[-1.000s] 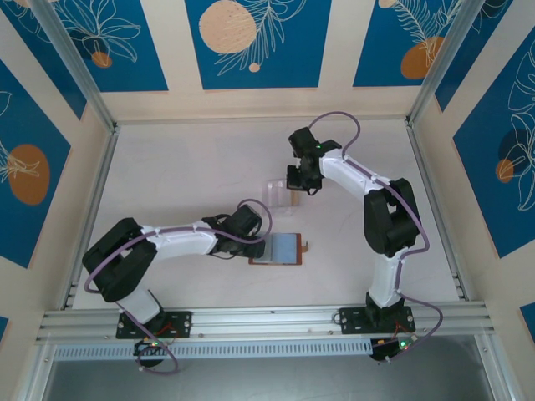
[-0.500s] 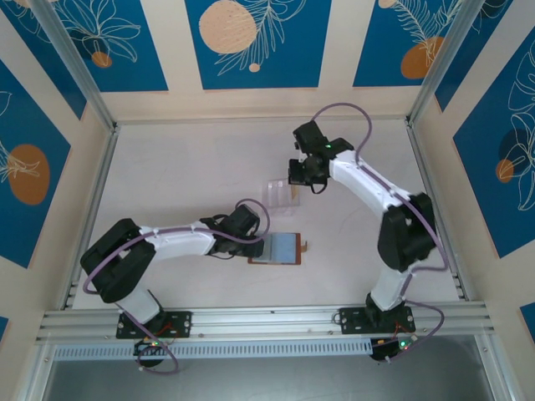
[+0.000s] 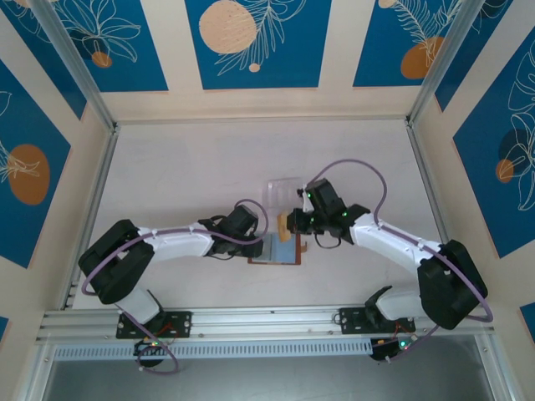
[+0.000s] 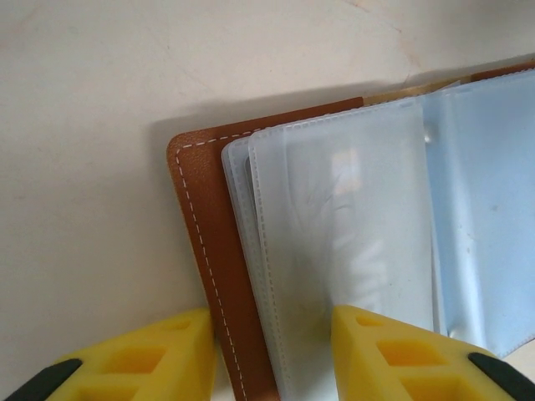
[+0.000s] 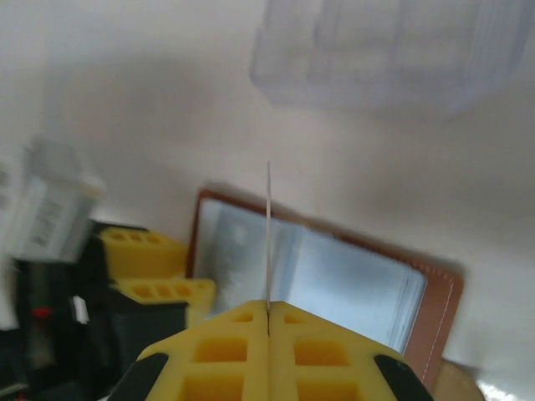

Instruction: Put the credit cards into the card holder

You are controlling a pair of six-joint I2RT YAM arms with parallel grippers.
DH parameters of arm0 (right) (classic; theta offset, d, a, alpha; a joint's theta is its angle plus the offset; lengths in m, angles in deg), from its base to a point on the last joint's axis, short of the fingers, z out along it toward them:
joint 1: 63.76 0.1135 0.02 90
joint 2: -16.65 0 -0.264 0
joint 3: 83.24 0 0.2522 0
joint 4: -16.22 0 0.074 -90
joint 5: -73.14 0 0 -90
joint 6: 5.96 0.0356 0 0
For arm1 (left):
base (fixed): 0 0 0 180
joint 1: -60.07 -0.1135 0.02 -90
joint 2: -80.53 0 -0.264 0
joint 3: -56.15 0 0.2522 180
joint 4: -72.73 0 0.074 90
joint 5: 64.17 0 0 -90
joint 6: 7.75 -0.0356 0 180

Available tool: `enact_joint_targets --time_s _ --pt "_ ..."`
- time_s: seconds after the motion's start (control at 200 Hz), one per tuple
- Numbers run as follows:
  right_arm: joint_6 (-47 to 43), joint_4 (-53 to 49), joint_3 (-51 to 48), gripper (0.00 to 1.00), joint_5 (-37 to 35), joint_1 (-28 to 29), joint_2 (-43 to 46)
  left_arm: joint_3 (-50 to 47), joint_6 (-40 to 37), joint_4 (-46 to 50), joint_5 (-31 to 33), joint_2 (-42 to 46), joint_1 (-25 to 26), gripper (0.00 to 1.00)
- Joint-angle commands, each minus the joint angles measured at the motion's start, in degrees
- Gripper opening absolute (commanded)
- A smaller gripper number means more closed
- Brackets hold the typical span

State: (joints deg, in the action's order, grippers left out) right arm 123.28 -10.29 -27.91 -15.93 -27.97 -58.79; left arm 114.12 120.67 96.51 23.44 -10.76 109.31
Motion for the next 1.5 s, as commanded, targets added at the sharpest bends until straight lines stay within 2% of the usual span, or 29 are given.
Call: enact_joint_targets --time_s 0.0,0.165,0.43,1.496 --pt "5.78 12.06 -3.3 0.0 0.83 2.27 -0.15 -2.19 -0.69 -0.77 -5.08 -2.47 0.43 0.38" --pt "10.66 21.72 -11.17 0.0 -0.59 3.12 0.79 -2.46 -0.63 -0.8 -5.08 -3.04 0.43 0.38" --pt "12.52 24.97 -14.56 0.0 -2.77 3.42 1.61 -2.81 -0.37 -1.24 -5.34 -3.06 0.43 0.38" --pt "12.65 28.52 -16.02 0.0 -3.53 3.92 -3.3 -3.3 0.03 -1.55 -5.48 -2.59 0.43 0.37"
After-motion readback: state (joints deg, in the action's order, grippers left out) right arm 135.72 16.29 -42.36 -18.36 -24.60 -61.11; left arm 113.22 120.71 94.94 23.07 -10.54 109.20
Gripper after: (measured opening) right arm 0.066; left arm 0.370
